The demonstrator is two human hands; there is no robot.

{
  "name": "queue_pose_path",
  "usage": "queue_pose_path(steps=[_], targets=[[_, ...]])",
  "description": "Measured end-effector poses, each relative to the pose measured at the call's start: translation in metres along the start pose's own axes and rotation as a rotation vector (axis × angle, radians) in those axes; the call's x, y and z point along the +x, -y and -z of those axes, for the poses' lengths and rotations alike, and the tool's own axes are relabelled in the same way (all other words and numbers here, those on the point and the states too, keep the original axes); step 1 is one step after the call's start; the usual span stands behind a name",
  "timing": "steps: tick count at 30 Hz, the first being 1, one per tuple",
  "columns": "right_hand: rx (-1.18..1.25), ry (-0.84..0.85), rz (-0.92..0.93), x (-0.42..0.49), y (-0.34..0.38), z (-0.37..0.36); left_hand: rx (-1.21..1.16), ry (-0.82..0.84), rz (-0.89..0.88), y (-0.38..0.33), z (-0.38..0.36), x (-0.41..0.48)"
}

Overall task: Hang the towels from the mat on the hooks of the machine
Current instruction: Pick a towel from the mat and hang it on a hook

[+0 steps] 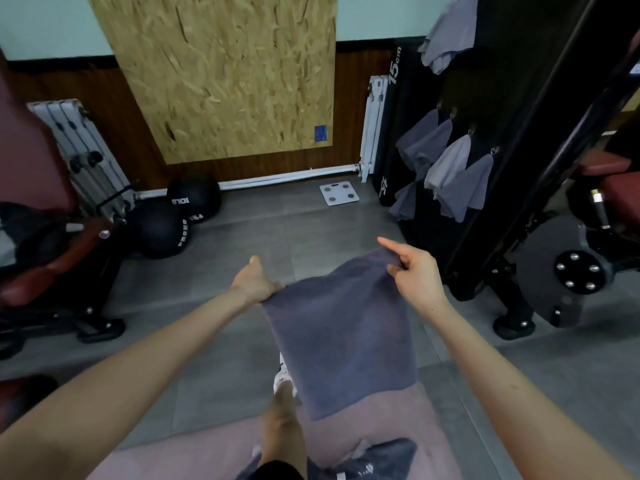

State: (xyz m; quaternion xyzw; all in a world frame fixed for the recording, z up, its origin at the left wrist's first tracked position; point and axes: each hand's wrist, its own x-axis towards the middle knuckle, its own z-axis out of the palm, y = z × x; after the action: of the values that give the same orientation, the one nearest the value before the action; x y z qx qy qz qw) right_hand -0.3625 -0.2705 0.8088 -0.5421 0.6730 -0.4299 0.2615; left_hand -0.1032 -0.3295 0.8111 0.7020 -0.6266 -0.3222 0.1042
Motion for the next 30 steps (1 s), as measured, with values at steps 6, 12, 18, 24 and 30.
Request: queue_pose_path(steps=[6, 12, 18, 24, 30], targets=[[0.043, -0.181, -0.148, 0.166, -0.028, -0.023, -0.44, 0.315, -0.22, -0.066, 0.034, 0.193], [0.023, -0.292, -0.225, 0.32, -0.018, -0.037, 0.027, 0.281, -0.481, -0.146, 0.069, 0.361], [0.009, -0.34, -0.288, 0.428, -0.022, -0.025, -0.463, 0.391, -0.318, -0.21, 0.073, 0.476], [-0.071, -0.31, -0.359, 0.512, -0.049, -0.004, -0.63, 0.386, -0.229, -0.278, 0.039, 0.559], [-0.074, -0.211, -0.442, 0.605, -0.079, 0.044, -0.192, 0.531, -0.316, -0.349, 0.013, 0.644]])
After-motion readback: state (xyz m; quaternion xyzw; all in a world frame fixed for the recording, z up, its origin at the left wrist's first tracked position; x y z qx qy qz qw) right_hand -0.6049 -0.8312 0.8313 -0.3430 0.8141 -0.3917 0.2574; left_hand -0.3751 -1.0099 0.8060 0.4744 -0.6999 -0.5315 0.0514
